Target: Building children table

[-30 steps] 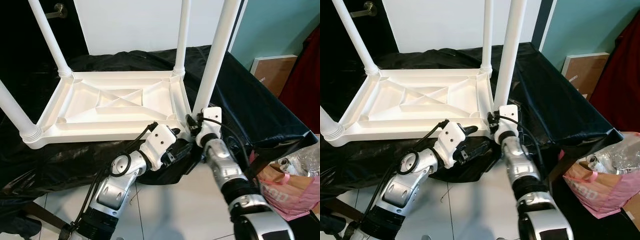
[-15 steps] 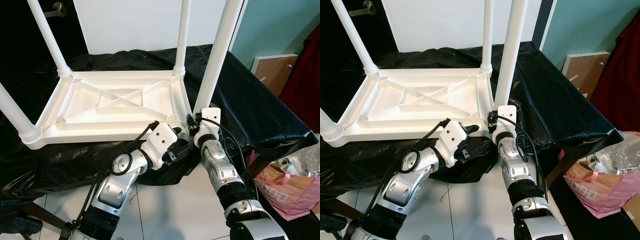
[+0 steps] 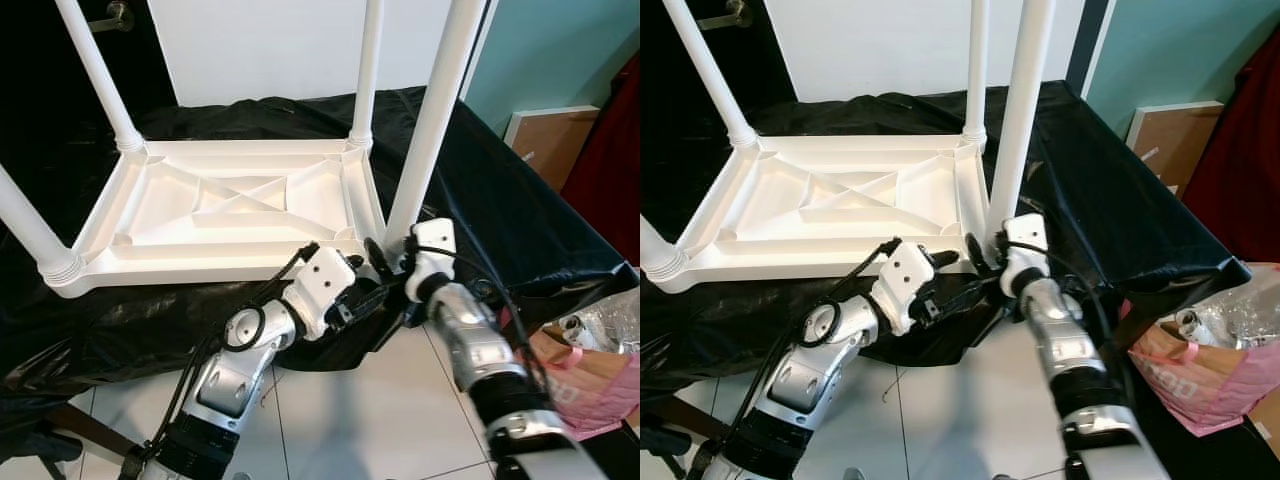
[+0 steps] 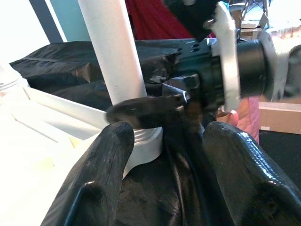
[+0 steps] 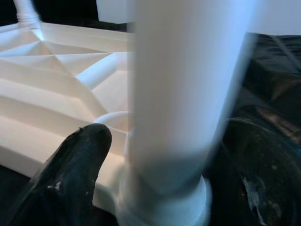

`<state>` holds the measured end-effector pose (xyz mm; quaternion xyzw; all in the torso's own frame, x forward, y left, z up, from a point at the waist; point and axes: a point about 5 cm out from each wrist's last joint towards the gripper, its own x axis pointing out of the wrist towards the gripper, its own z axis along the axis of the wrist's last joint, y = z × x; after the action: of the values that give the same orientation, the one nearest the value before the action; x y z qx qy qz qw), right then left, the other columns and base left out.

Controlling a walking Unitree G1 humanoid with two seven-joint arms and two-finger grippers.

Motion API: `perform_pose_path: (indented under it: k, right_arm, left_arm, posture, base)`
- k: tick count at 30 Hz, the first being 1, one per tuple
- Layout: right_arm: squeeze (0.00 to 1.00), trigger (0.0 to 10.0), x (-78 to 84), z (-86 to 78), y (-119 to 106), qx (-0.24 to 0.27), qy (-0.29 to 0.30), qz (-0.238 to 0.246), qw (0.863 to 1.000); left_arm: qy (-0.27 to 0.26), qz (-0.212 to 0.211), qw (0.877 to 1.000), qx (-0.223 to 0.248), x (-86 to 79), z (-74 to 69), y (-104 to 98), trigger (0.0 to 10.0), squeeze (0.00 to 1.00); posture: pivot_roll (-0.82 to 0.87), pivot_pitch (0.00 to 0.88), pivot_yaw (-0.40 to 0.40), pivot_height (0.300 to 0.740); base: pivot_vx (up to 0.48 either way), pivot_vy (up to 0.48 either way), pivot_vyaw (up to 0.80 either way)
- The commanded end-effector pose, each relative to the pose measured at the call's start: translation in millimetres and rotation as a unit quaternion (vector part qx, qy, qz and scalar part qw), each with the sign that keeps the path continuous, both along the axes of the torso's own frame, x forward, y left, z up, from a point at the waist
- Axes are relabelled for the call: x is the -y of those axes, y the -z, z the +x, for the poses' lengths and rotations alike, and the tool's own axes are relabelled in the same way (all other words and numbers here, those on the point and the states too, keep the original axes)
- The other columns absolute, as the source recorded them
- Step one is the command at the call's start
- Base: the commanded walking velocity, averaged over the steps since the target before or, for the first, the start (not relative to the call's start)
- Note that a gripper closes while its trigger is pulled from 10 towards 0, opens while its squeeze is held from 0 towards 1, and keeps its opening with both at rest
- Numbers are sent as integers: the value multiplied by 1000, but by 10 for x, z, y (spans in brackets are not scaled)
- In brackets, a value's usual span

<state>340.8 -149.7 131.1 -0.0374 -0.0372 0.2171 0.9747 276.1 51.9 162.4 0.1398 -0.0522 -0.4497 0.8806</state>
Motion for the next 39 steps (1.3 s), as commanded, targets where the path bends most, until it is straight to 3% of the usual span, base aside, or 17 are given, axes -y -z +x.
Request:
perform_pose_path:
  k: [1, 2, 5, 9, 19, 20, 21, 32, 33, 37, 39]
  right_arm:
    - [992, 10000, 16, -1, 39, -10, -25, 4, 1000]
    - [0, 10000, 39, 19, 35, -13, -43, -5, 999]
    - [0, 10000, 58, 56, 11, -13, -70, -21, 997]
    - [0, 10000, -33, 129, -30, -18, -111, -33, 993]
    - [0, 10000, -142, 245, -82, -26, -134, -55, 989]
    - [0, 4078, -142, 256, -74, -30, -136, -57, 989]
    - [0, 0, -126, 263, -53, -37, -138, -62, 988]
    - [0, 0, 32, 205, 121, -71, -133, -66, 986]
    - [0, 10000, 35, 199, 138, -73, -126, -63, 987]
    - [0, 10000, 34, 200, 151, -72, -109, -61, 989]
    - [0, 10000, 1, 206, 201, -72, -44, -54, 995]
  left_arm:
    - [-19, 1, 1000, 0, -13, 2, 23, 10000, 0]
    - [-18, 0, 1000, 0, -10, 0, 23, 10000, 0]
    - [-17, 1, 1000, 0, -7, 3, 18, 10000, 0]
    - [-17, 0, 1000, 1, -4, 20, 8, 10000, 0]
    - [-22, 0, 1000, 5, -13, 30, -9, 10000, 0]
    - [-24, 0, 1000, 6, -22, 32, -13, 10000, 0]
    - [-27, 0, 1000, 7, -32, 34, -19, 10000, 0]
    - [-38, -1, 999, 6, -63, 20, -13, 10000, 0]
    - [-37, -1, 999, 5, -64, 21, -10, 10000, 0]
    - [-36, -1, 999, 5, -64, 22, -9, 10000, 0]
    - [-34, 0, 999, 4, -61, 19, -4, 10000, 0]
  posture:
    - [-25, 33, -33, 740]
    - [-26, 33, -30, 740]
    - [-28, 35, -29, 740]
    - [-30, 36, -27, 740]
    - [-5, 30, -36, 740]
    - [-3, 30, -37, 740]
    - [4, 31, -42, 740]
    - [10, 37, -46, 740]
    - [6, 36, -44, 740]
    - [4, 37, -43, 740]
    - [-6, 44, -40, 740]
  base:
    - [0, 0, 0]
    - [0, 0, 0]
    - [0, 0, 0]
    - [0, 0, 0]
    - [0, 0, 0]
    - [0, 0, 0]
    - [0, 0, 0]
    - [0, 0, 0]
    - [0, 0, 0]
    - [0, 0, 0]
    - [0, 0, 0]
